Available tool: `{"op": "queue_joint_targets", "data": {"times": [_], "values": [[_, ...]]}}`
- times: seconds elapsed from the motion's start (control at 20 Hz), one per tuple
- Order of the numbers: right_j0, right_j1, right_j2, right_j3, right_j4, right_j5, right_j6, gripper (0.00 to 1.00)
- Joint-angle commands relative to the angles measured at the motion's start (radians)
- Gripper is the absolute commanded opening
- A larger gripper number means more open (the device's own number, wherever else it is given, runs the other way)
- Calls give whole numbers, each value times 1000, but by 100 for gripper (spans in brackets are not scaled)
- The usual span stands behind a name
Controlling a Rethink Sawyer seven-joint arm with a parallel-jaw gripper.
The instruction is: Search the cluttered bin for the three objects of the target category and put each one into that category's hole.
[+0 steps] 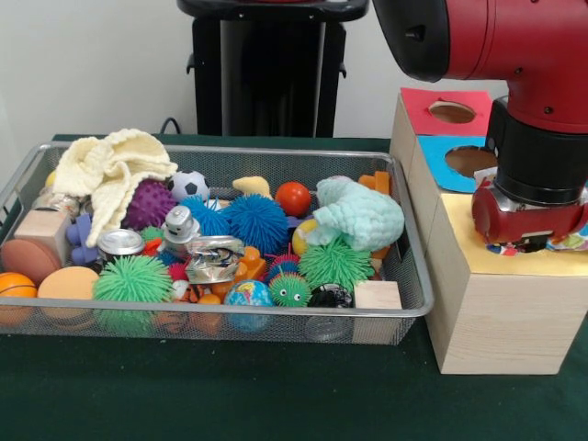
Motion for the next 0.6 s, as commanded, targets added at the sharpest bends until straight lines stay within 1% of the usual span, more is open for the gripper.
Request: {"op": "queue_joint_targets", "data": {"times": [0.05, 0.15, 0.35, 0.6], "values": [[-2, 32, 9, 166, 14, -25, 245, 100], [0, 19, 6, 176, 19, -15, 245, 100], [0, 19, 6, 178, 25, -24, 244, 100], [4, 1, 3, 195, 31, -18, 244, 100]]}}
